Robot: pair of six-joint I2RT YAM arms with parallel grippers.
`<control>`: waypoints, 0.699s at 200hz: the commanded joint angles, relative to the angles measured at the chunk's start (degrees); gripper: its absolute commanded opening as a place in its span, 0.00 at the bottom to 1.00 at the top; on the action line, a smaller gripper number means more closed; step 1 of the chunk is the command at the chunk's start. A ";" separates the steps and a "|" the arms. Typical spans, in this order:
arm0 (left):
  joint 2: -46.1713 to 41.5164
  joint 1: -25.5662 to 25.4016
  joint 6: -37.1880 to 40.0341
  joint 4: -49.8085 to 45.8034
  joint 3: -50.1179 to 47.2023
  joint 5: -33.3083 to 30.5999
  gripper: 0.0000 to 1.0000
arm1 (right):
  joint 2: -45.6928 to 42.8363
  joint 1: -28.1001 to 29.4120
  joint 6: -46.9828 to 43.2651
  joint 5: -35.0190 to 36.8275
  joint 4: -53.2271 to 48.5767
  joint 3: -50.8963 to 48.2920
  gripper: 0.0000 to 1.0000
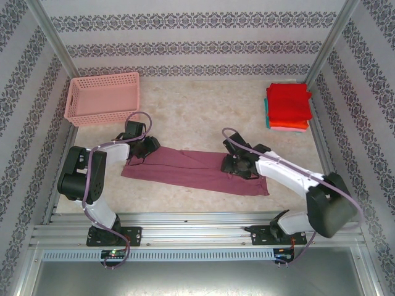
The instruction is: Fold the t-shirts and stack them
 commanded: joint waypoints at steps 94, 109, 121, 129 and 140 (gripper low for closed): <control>-2.58 1.42 1.11 -3.91 -6.18 2.48 0.45 | 22.21 -13.82 -0.71 0.72 11.20 5.45 0.52; -3.67 1.25 1.12 -4.59 -7.11 3.27 0.46 | 27.46 -16.49 -0.96 0.06 13.03 10.71 0.51; -4.77 0.87 0.79 -5.02 -7.63 3.95 0.47 | 31.83 -17.69 -1.53 -0.39 13.04 16.42 0.51; -5.51 0.50 0.66 -5.39 -7.80 4.25 0.47 | 35.00 -18.05 -2.36 0.13 12.34 20.93 0.51; -6.56 -0.47 0.22 -6.44 -8.03 4.51 0.48 | 39.90 -18.39 -3.43 0.51 9.72 28.20 0.51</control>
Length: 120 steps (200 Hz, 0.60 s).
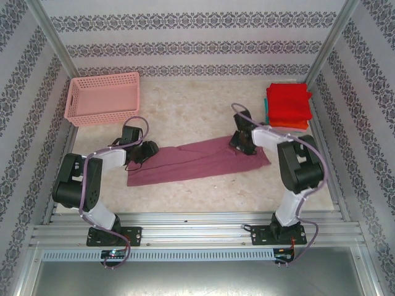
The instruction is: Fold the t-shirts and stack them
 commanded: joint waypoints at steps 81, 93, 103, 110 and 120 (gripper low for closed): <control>-10.12 -10.83 -6.43 -10.64 -6.29 1.76 0.49 | 39.49 -1.35 -9.00 -10.40 -15.16 62.01 0.55; -10.48 -11.78 -6.64 -9.85 -6.46 2.48 0.50 | 41.34 -0.96 -10.61 -11.34 -17.87 67.87 0.57; -11.84 -11.96 -7.25 -9.73 -7.01 2.00 0.50 | 40.75 -0.57 -12.25 -11.58 -18.65 69.50 0.58; -13.14 -12.00 -7.43 -9.71 -7.31 1.07 0.50 | 39.26 -0.27 -13.31 -11.06 -17.98 68.76 0.58; -15.45 -11.94 -7.05 -10.26 -7.27 -0.78 0.50 | 36.20 0.01 -14.38 -10.21 -15.62 65.78 0.59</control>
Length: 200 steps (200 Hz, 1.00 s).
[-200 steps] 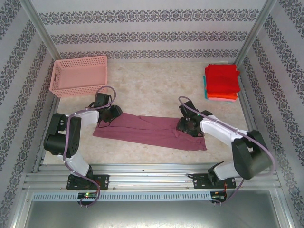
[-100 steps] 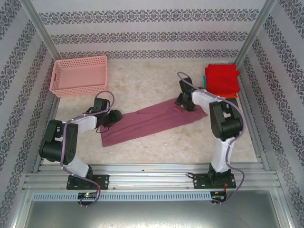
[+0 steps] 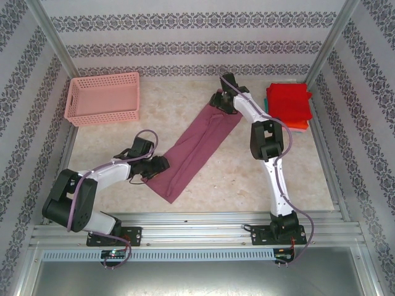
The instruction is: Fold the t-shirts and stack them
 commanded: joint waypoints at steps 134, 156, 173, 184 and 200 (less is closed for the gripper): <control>-2.30 3.64 17.26 -14.07 3.20 -3.41 0.39 | -30.55 1.77 5.75 1.16 27.23 -54.79 0.35; -4.02 3.01 16.18 -14.58 1.37 -3.15 0.27 | -26.98 2.31 5.77 -0.40 25.94 -51.67 0.30; -5.06 2.64 14.64 -14.32 -0.35 -2.48 0.25 | -23.52 2.42 5.56 -1.37 24.38 -47.95 0.27; -5.28 2.48 13.18 -14.23 -1.46 -2.34 0.24 | -21.02 2.49 5.35 -1.91 23.22 -44.87 0.27; -5.45 1.95 10.42 -13.43 -3.32 -1.70 0.24 | -16.90 2.70 4.27 -3.65 19.33 -38.33 0.27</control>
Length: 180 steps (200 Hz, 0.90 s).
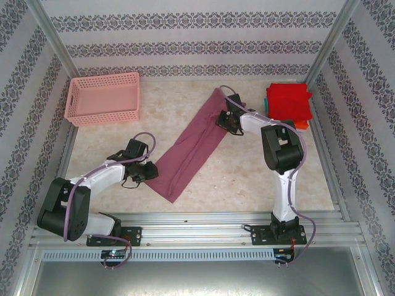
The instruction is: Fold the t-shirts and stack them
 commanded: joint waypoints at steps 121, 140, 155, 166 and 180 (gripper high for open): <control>-7.39 -11.88 -13.96 5.41 -4.27 -5.63 0.41 | 10.23 6.33 -14.57 8.74 -15.73 31.05 0.76; -9.37 -11.72 -9.93 3.13 -2.10 -12.09 0.59 | 2.57 7.80 -19.92 13.48 -10.72 20.56 0.97; -9.52 -11.10 -7.72 3.82 -0.57 -17.59 0.85 | -4.32 8.91 -23.45 15.75 -4.73 10.83 0.98; -8.72 -9.68 -6.84 5.05 0.56 -20.34 1.00 | -7.81 9.30 -25.07 15.77 -4.56 7.33 0.98; -6.91 -6.58 -5.75 7.22 2.44 -20.76 1.00 | -12.07 10.20 -28.22 15.36 -3.94 2.01 0.98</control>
